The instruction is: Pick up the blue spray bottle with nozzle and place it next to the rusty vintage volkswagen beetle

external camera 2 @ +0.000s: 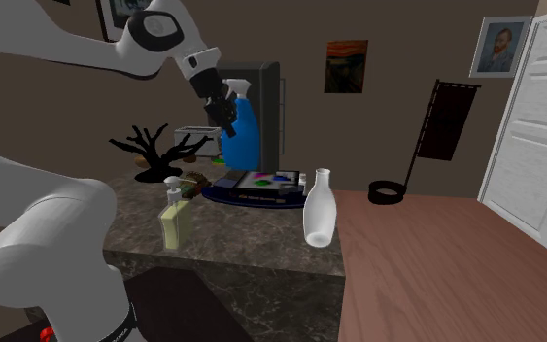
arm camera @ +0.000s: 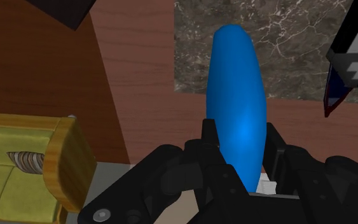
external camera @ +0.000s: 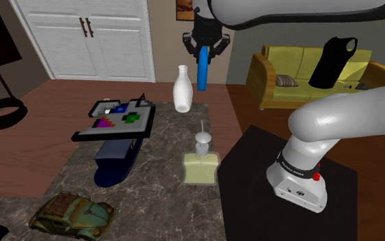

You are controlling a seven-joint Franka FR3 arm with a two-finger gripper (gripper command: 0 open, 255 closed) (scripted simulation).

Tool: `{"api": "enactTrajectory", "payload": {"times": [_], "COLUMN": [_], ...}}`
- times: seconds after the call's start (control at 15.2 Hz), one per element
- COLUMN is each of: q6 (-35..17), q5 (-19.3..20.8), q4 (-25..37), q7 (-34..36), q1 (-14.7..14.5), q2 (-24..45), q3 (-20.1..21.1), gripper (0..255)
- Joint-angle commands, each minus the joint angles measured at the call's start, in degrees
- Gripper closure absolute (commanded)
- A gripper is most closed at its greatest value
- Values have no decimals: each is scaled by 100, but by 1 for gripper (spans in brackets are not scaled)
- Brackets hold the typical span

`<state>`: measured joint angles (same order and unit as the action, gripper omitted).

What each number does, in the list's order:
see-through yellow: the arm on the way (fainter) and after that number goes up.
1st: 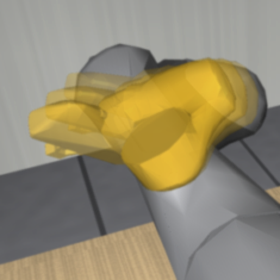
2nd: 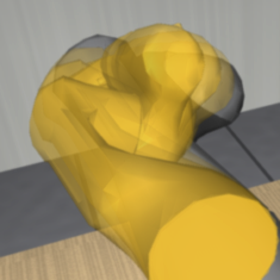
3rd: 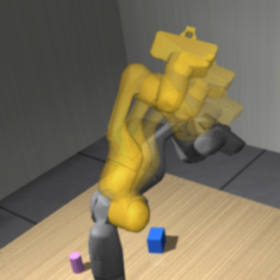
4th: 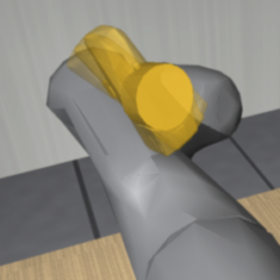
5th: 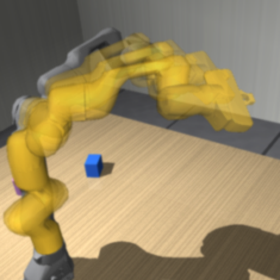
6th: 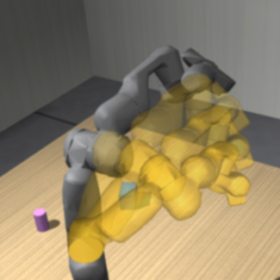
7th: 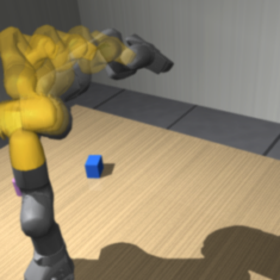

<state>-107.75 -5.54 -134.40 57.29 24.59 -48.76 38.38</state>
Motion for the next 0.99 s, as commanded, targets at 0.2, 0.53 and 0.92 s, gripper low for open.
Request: {"api": "enactTrajectory", "payload": {"times": [0.2,0.53,0.92], "q6": [333,663,1118], "q5": [83,35,-196], "q4": [416,821,1511], "q7": [-87,116,861], "q1": [73,89,158], "q2": [74,140,307], "q3": [-107,94,901], "gripper": [255,255,255]}}
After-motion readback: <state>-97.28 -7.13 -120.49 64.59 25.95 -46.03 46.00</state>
